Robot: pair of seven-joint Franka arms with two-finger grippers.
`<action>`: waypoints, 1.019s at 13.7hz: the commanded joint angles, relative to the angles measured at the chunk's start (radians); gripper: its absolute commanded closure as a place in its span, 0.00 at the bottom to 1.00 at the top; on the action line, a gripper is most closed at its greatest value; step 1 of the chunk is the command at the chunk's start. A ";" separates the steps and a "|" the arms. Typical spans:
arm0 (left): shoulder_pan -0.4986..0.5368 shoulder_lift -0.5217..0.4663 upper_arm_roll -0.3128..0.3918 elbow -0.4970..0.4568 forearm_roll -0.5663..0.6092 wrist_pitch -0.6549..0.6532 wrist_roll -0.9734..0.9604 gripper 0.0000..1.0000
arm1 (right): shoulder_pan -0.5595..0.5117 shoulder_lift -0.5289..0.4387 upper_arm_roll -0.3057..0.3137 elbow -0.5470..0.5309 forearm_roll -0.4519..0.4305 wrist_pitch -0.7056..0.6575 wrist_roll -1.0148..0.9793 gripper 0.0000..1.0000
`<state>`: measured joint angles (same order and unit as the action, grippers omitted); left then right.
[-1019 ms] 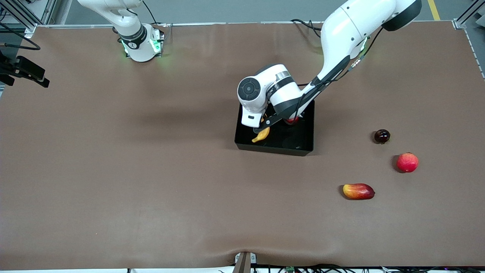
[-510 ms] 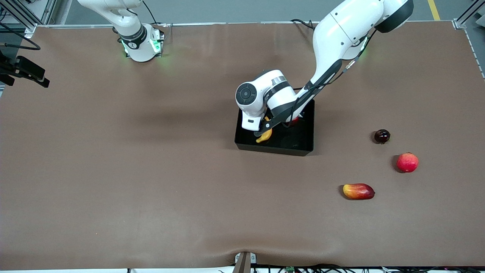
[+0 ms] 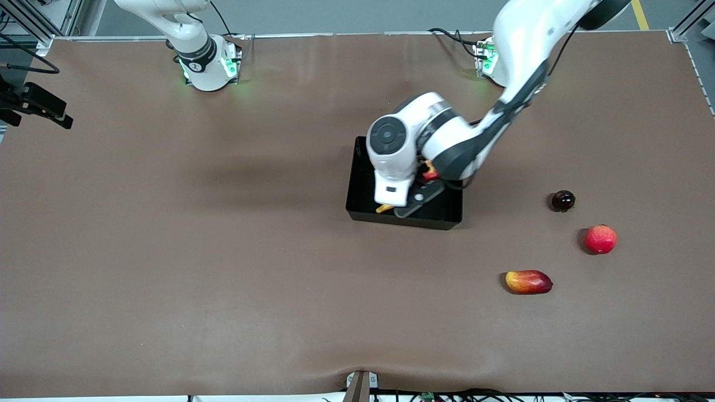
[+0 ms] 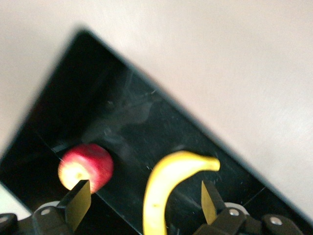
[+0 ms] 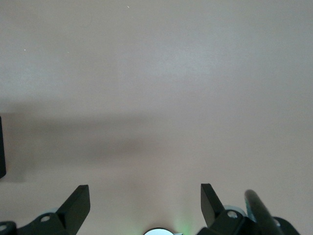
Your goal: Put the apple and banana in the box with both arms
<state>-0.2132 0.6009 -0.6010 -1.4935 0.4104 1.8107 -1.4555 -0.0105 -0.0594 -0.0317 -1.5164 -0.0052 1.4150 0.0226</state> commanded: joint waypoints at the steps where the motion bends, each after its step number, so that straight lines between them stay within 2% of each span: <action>1: 0.101 -0.122 -0.005 0.005 -0.085 -0.036 0.168 0.00 | -0.020 -0.004 0.013 0.002 0.001 -0.005 -0.015 0.00; 3: 0.181 -0.199 -0.005 0.019 -0.152 -0.048 0.297 0.00 | -0.020 -0.004 0.013 0.002 0.001 -0.005 -0.015 0.00; 6: 0.279 -0.289 -0.005 0.022 -0.179 -0.080 0.407 0.00 | -0.020 -0.004 0.013 0.002 0.001 -0.002 -0.013 0.00; 10: 0.402 -0.365 -0.005 0.025 -0.191 -0.165 0.712 0.00 | -0.020 -0.004 0.013 0.002 0.001 -0.001 -0.013 0.00; 14: 0.433 -0.415 0.003 0.025 -0.193 -0.215 0.865 0.00 | -0.020 0.000 0.013 0.002 0.001 -0.001 -0.013 0.00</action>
<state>0.2146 0.2329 -0.5995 -1.4516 0.2344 1.6163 -0.6458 -0.0107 -0.0593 -0.0319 -1.5164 -0.0052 1.4152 0.0224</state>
